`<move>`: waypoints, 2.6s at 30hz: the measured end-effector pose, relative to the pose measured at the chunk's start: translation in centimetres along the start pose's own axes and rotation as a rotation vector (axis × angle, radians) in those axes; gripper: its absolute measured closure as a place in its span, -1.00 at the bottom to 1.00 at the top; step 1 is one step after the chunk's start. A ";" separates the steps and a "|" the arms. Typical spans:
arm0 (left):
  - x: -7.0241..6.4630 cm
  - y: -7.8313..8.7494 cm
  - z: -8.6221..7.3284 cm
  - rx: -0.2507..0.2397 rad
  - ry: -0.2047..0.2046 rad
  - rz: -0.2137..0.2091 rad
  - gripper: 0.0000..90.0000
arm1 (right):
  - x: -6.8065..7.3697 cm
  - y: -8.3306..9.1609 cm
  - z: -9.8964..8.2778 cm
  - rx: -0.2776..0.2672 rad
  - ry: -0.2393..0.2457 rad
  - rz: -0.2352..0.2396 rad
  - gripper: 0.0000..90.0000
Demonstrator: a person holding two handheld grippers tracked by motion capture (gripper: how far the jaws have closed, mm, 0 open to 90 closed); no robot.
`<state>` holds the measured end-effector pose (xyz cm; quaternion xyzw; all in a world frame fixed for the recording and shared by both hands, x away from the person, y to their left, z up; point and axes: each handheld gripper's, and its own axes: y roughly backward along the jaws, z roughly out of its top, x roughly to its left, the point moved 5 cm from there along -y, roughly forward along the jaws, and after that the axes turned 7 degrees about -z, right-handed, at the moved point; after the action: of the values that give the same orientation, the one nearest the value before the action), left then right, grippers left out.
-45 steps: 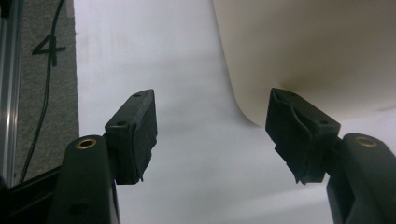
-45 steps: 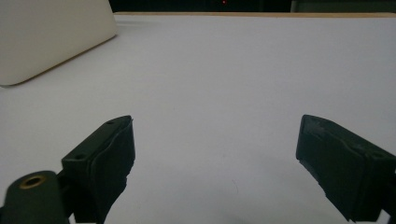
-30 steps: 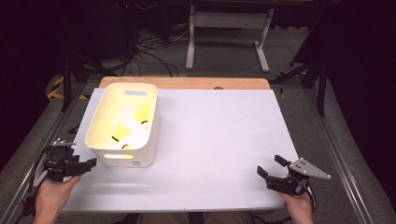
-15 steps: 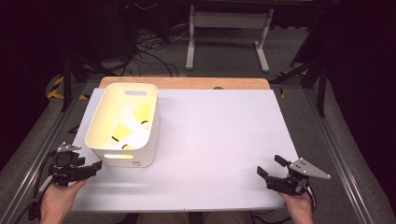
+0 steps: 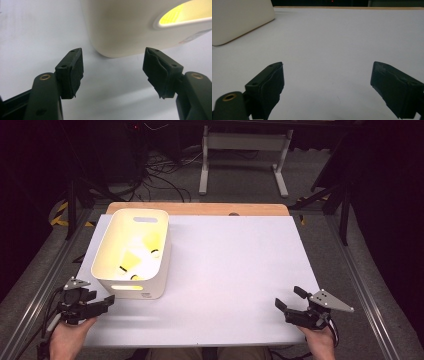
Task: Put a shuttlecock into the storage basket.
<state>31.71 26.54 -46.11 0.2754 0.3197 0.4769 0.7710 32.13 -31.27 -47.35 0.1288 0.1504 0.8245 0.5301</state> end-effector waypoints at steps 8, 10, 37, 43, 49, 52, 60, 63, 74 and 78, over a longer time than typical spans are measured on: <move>-0.9 -0.2 -0.2 -0.068 -0.008 -0.024 -0.26 | 0.2 0.0 0.0 -0.001 0.003 0.003 -0.72; -1.2 -0.3 -0.3 -0.075 -0.012 -0.029 -0.26 | 0.2 0.0 0.0 0.001 0.007 0.003 -0.72; -2.2 -1.0 -1.5 -0.225 -0.012 -0.062 -0.37 | 1.3 0.7 -0.2 0.003 0.022 0.029 -0.72; -2.2 -1.3 -2.1 -0.244 0.014 -0.095 -0.38 | 1.5 0.7 -0.2 0.009 0.027 0.033 -0.72; -2.1 -1.4 -2.2 -0.259 0.011 -0.097 -0.39 | 1.6 0.6 -0.3 0.011 0.031 0.037 -0.72; -2.1 -1.7 -2.3 -0.255 0.007 -0.105 -0.39 | 1.6 0.6 -0.3 0.013 0.033 0.041 -0.72; -2.8 -2.5 -2.2 -0.228 -0.037 -0.123 -0.40 | 1.8 0.4 -0.4 0.025 0.046 0.048 -0.72; -2.9 -2.7 -2.3 -0.215 -0.041 -0.131 -0.40 | 1.8 0.3 -0.4 0.026 0.048 0.045 -0.72; -2.8 -2.4 -2.5 -0.231 -0.033 -0.137 -0.43 | 1.8 0.3 -0.4 0.030 0.050 0.045 -0.72; -2.7 -2.4 -2.6 -0.234 -0.032 -0.138 -0.44 | 1.8 0.3 -0.4 0.031 0.050 0.045 -0.72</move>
<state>30.16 23.45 -48.86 0.1685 0.2675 0.4525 0.8338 31.01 -29.82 -47.51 0.1199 0.1733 0.8368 0.5054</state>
